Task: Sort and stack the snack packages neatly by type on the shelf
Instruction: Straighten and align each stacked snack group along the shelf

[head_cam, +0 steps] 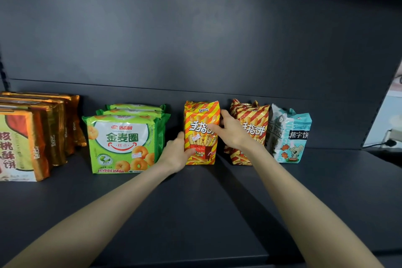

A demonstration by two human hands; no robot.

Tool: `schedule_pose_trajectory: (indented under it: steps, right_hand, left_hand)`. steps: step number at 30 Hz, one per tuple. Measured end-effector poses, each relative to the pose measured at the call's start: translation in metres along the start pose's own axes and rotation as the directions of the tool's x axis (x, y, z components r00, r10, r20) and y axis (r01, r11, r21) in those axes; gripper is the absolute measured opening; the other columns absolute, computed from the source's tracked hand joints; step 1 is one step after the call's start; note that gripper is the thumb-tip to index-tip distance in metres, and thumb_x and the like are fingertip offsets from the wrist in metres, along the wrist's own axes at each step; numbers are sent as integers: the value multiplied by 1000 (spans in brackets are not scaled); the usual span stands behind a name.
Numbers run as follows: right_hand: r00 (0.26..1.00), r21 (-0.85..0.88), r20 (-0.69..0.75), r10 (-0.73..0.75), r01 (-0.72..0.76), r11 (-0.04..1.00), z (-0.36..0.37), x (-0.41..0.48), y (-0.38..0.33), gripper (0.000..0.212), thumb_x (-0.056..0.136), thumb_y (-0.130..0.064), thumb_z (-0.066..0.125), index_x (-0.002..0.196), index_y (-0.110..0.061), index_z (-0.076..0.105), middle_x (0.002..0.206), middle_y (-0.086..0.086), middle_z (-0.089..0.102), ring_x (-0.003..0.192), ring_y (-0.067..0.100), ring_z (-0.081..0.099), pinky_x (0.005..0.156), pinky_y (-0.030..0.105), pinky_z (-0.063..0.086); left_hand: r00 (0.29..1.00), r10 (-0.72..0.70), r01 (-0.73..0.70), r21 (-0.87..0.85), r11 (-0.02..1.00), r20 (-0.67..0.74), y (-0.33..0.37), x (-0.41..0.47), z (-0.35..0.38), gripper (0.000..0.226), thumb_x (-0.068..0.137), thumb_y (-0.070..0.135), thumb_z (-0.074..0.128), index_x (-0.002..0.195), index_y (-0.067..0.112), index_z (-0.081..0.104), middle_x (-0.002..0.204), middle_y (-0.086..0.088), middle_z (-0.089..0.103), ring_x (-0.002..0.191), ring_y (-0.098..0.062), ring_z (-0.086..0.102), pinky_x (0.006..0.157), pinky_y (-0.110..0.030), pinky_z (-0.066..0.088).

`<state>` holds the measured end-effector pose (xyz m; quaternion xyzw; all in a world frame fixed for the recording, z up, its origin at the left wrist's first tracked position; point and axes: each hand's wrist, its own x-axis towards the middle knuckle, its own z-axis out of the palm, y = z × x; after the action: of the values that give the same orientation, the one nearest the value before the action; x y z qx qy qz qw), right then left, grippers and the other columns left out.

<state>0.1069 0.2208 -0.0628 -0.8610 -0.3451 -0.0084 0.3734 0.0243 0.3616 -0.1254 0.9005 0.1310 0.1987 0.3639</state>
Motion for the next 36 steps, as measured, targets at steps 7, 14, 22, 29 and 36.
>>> schedule_pose_trajectory:
  steps: [7,14,22,29,36]
  right_hand:
    - [993,-148,-55,-102,93,985,-11,-18,-11,74,92,-20,59,149,-12,14,145,12,42,128,29,48,101,38,45]
    - [977,-295,-44,-209,187,937,-17,-41,-23,69,90,-23,63,147,-12,26,145,10,38,130,29,43,103,41,44]
    - [966,-331,-7,-258,242,912,14,-52,-58,56,90,-30,61,140,-14,40,142,8,39,129,30,41,105,44,38]
    - [977,-217,8,-215,212,953,58,-46,-96,59,87,-31,64,138,-12,40,137,12,44,125,29,46,103,40,41]
    - [991,-107,-76,-107,98,989,90,-44,-118,70,83,-35,69,140,-13,34,132,11,47,118,27,51,96,41,46]
  left_hand:
    - [988,55,-15,274,962,-142,16,-21,-12,38,94,32,54,122,9,47,116,-12,64,105,-32,62,85,-43,52]
    - [961,172,-67,424,903,-215,15,-61,-37,34,92,37,53,117,13,56,102,-7,70,95,-27,64,74,-36,52]
    - [928,167,-36,365,930,-334,-22,-108,-88,27,89,39,56,104,16,62,102,-1,69,96,-24,64,77,-35,52]
    - [921,111,15,319,948,-373,-70,-126,-139,35,85,39,63,110,14,58,109,-6,65,97,-27,62,81,-41,52]
    - [978,15,26,196,980,-208,-108,-106,-167,71,79,48,68,133,13,40,130,-8,53,115,-25,55,93,-41,48]
